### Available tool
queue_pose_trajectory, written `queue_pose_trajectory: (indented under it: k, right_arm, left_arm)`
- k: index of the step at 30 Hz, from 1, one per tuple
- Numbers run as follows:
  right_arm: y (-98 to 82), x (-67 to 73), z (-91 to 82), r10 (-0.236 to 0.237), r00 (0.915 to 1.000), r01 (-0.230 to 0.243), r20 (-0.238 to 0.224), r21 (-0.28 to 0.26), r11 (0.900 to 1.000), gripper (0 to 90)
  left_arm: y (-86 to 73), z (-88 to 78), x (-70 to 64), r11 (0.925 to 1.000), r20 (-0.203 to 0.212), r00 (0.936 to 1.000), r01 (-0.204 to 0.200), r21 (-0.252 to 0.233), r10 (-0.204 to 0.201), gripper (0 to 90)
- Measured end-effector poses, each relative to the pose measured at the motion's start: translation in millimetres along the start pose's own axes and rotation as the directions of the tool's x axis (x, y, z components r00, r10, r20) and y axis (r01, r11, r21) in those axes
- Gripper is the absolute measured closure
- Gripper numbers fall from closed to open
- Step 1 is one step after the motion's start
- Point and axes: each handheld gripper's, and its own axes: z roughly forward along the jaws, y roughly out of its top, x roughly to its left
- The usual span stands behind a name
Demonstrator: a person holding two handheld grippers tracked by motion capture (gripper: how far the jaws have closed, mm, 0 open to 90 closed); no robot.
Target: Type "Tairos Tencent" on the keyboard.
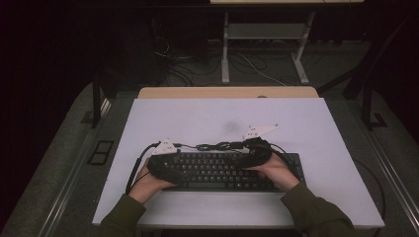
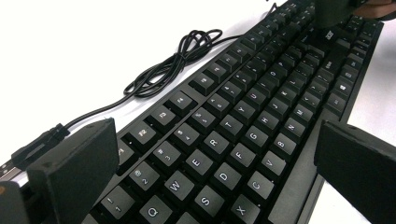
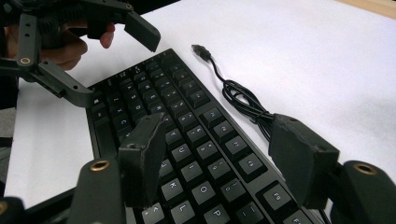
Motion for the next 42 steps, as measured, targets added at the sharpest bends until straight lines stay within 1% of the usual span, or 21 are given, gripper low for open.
queue_pose_trajectory:
  k: [8, 10, 13, 15, 17, 25, 31, 35, 42]
  right_arm:
    - [3.7, -1.0, 2.5, 0.013, 0.9999, -0.013, -0.005, -0.003, 1.0, 36.5]
    - [4.7, -1.3, 3.8, 0.009, 0.9999, -0.009, -0.007, 0.0, 1.0, 36.7]
    - [6.1, -1.2, 5.6, 0.012, 0.9999, -0.012, -0.01, -0.003, 1.0, 38.7]
    - [6.3, -1.0, 6.8, 0.013, 0.9998, -0.014, -0.015, -0.003, 1.0, 41.8]
    - [6.1, -0.9, 8.0, 0.019, 0.9997, -0.019, -0.016, 0.002, 1.0, 47.2]
    - [4.4, -2.7, 13.9, 0.024, 0.9994, -0.024, -0.025, 0.023, 0.999, 74.8]
    - [3.3, -1.5, 17.4, 0.03, 0.9984, -0.028, -0.047, 0.056, 0.998, 89.1]
    - [2.2, -0.7, 20.2, 0.022, 0.9978, -0.018, -0.062, 0.076, 0.997, 89.2]
    - [0.4, 0.7, 24.2, 0.012, 0.9975, -0.005, -0.069, 0.105, 0.994, 89.2]
  left_arm:
    - [0.1, -0.1, -0.2, 1.0, 0.004, 1.0, 0.0, -0.001, 0.0, 0.0]
    - [0.1, -0.2, -0.2, 1.0, 0.003, 1.0, 0.001, -0.007, -0.001, 0.0]
    - [0.1, -0.8, 0.4, 1.0, 0.002, 1.0, -0.001, -0.009, 0.001, 0.0]
    - [0.1, -0.9, 0.4, 0.9999, 0.002, 1.0, 0.001, -0.011, -0.001, 0.0]
    - [0.2, -0.9, 0.7, 0.9999, 0.003, 1.0, -0.001, -0.011, 0.001, 0.0]
    - [0.0, -0.2, 0.9, 1.0, 0.003, 1.0, 0.002, -0.009, -0.002, 0.0]
    - [0.1, 0.4, 1.2, 1.0, 0.003, 1.0, 0.001, -0.008, -0.001, 0.0]
    - [0.2, 0.4, 1.5, 1.0, 0.004, 1.0, -0.002, -0.007, 0.002, 0.0]
    - [0.2, 0.6, 1.4, 1.0, 0.004, 1.0, -0.003, -0.006, 0.003, 0.0]
